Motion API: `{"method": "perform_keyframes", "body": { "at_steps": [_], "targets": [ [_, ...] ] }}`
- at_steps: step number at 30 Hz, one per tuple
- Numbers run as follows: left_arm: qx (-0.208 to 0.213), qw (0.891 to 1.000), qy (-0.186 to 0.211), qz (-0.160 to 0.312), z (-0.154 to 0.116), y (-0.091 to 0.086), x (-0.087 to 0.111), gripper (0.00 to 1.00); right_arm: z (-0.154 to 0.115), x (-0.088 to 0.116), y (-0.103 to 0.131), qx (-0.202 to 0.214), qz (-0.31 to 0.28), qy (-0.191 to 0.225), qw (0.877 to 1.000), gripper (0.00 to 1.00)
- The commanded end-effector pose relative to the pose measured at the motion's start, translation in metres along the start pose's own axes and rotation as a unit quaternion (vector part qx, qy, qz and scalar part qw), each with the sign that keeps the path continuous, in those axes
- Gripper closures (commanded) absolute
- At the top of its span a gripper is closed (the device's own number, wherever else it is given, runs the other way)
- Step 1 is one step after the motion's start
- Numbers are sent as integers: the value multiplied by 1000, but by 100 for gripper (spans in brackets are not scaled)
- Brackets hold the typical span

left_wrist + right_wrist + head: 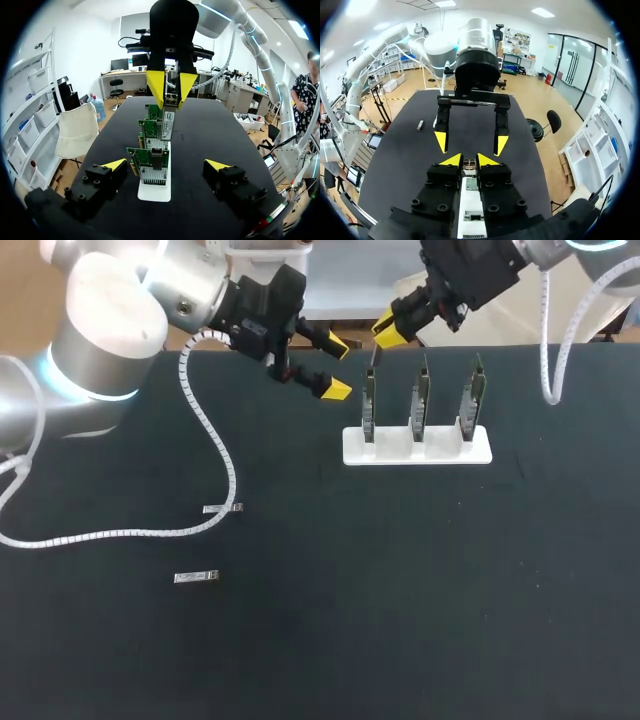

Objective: Pick up the optical module with the left hand, and insert it into the network port with the right hand.

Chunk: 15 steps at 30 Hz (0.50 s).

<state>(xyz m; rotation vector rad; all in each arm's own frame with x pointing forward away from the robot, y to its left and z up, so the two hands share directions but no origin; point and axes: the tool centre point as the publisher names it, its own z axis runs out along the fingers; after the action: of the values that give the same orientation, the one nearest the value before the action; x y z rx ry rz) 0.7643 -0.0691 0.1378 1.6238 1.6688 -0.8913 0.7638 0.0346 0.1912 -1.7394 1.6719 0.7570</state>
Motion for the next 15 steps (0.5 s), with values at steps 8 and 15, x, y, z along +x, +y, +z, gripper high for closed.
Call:
{"method": "perform_keyframes", "body": {
  "at_steps": [8,15],
  "targets": [
    [1,1000,2,0,1,1,0,0,11,-3,-2,18,1,26,999,100],
    [1,1000,2,0,1,1,0,0,13,-1,-6,24,-2,43,999,100]
  ]
}}
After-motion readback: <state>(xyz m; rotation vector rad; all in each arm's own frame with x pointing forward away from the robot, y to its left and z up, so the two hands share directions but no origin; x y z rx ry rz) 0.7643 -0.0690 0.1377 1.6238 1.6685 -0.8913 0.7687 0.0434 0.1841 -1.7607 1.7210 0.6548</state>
